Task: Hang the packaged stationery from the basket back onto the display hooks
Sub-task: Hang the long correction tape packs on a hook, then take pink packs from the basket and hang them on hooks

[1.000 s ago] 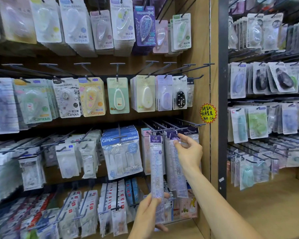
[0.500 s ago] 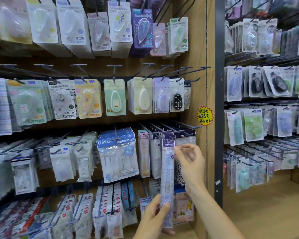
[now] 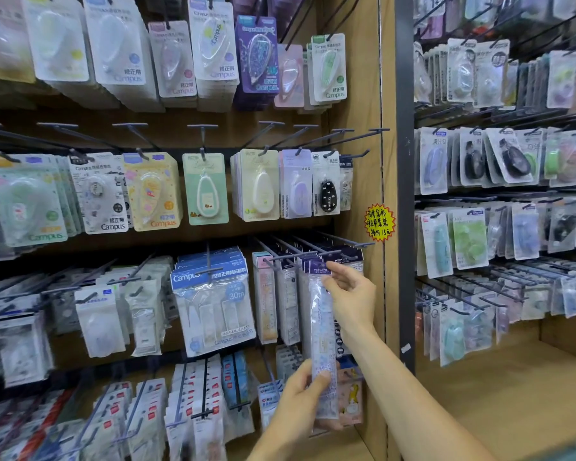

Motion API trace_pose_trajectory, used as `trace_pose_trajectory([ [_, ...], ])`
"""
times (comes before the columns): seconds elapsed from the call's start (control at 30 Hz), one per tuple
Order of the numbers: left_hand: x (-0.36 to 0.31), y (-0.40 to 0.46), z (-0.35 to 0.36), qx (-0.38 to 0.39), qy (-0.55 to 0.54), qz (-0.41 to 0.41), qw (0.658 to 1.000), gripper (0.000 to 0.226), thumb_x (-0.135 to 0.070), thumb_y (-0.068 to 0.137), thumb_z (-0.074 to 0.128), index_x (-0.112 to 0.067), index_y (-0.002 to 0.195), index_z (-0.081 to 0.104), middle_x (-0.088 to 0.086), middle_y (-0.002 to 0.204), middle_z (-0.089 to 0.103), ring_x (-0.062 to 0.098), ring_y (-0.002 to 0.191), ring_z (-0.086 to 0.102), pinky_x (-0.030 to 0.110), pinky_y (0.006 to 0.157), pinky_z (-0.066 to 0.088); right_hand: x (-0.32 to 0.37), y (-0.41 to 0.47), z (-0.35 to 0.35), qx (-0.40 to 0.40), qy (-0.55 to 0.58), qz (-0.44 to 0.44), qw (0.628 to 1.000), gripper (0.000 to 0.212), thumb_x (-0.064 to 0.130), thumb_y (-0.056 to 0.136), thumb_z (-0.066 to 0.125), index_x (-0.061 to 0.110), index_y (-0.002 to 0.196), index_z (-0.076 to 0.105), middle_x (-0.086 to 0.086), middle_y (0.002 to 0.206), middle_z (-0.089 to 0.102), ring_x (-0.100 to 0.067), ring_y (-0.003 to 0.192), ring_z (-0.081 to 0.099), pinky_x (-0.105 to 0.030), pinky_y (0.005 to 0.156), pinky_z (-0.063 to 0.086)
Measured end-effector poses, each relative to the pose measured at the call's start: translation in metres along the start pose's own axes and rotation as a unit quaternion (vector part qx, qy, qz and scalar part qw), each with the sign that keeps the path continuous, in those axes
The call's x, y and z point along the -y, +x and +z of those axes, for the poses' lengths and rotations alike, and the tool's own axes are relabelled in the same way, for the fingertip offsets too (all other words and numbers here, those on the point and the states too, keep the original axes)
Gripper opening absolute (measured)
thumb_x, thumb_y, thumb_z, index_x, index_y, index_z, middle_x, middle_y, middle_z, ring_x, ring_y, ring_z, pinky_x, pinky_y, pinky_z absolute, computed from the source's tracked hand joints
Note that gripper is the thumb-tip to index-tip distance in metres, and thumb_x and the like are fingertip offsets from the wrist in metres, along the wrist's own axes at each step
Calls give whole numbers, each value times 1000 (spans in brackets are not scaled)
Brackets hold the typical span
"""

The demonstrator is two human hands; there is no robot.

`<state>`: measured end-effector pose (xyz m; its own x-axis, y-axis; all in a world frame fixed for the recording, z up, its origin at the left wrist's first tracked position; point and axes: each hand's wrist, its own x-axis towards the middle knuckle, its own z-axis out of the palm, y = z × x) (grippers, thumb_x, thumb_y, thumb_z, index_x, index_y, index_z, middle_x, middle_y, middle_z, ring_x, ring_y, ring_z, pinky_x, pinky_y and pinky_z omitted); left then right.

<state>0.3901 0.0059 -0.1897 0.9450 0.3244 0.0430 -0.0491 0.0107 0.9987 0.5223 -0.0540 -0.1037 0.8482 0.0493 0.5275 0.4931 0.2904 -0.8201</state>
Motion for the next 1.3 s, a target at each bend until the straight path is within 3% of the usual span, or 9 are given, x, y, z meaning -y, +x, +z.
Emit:
trace_pose_trajectory([
  [0.1, -3, 3, -1, -12, 46, -12, 999, 23, -31, 108, 52, -16, 125, 59, -2, 110, 66, 9, 81, 75, 45, 68, 66, -5, 11, 10, 0, -42, 0, 999, 29, 6, 91, 73, 22, 116, 74, 12, 99, 72, -1, 92, 66, -11, 72, 51],
  [0.23, 3, 9, -10, -69, 167, 4, 983, 30, -45, 103, 55, -29, 127, 50, -12, 126, 56, 11, 115, 59, 46, 99, 59, -14, 25, 29, -13, -139, -31, 990, 28, 6, 90, 73, 20, 114, 74, 1, 104, 71, -7, 86, 65, -16, 72, 53],
  [0.33, 10, 9, -21, -101, 193, 15, 976, 55, -43, 103, 55, -30, 153, 35, -7, 146, 49, 12, 123, 57, 40, 101, 57, -20, 30, 41, -20, -216, -79, 973, 26, 4, 90, 72, 16, 114, 74, -3, 108, 63, -16, 87, 64, -24, 75, 55],
  [0.6, 20, 0, -46, -99, 270, 39, 957, 55, -45, 105, 53, -32, 156, 36, -7, 156, 45, 12, 136, 51, 32, 114, 43, -29, 23, 51, -67, -274, -103, 954, 32, 8, 89, 74, 14, 121, 73, 3, 107, 54, -19, 102, 54, -28, 85, 47],
  [0.77, 40, -25, -70, -79, 323, 65, 941, 54, -51, 104, 50, -34, 154, 38, -9, 155, 48, 9, 136, 50, 38, 116, 43, -19, -17, 34, -75, -214, -101, 969, 33, 12, 89, 76, 18, 119, 67, 0, 112, 62, -9, 90, 55, -24, 82, 45],
  [0.87, 65, -56, -92, -93, 390, 57, 914, 52, -55, 102, 46, -37, 151, 41, -3, 145, 56, 15, 128, 57, 44, 111, 46, -34, -79, 20, 12, -210, -75, 975, 28, 24, 87, 79, 24, 112, 67, 5, 102, 67, -8, 82, 61, -29, 80, 54],
  [0.97, 99, -99, -115, -94, 457, 33, 884, 49, -45, 104, 52, -30, 150, 45, 3, 143, 58, 22, 130, 55, 34, 110, 42, -59, -169, 10, 169, -211, 18, 963, 24, 28, 84, 81, 30, 104, 67, 8, 96, 72, -12, 83, 68, -31, 79, 56],
  [1.1, 153, -169, -148, -68, 511, -26, 856, 48, -46, 103, 50, -31, 148, 47, 5, 144, 58, 24, 134, 54, 40, 110, 44, -97, -290, -7, 320, -204, 143, 914, 26, 28, 83, 83, 32, 103, 67, 11, 93, 71, -13, 81, 69, -32, 80, 57],
  [1.3, 229, -249, -180, -16, 531, -170, 830, 63, -65, 95, 40, -39, 152, 41, 4, 140, 57, 25, 129, 57, 38, 107, 48, -147, -394, -48, 436, -263, 312, 802, 35, 35, 87, 79, 29, 120, 67, 14, 105, 67, -8, 94, 66, -31, 91, 56],
])
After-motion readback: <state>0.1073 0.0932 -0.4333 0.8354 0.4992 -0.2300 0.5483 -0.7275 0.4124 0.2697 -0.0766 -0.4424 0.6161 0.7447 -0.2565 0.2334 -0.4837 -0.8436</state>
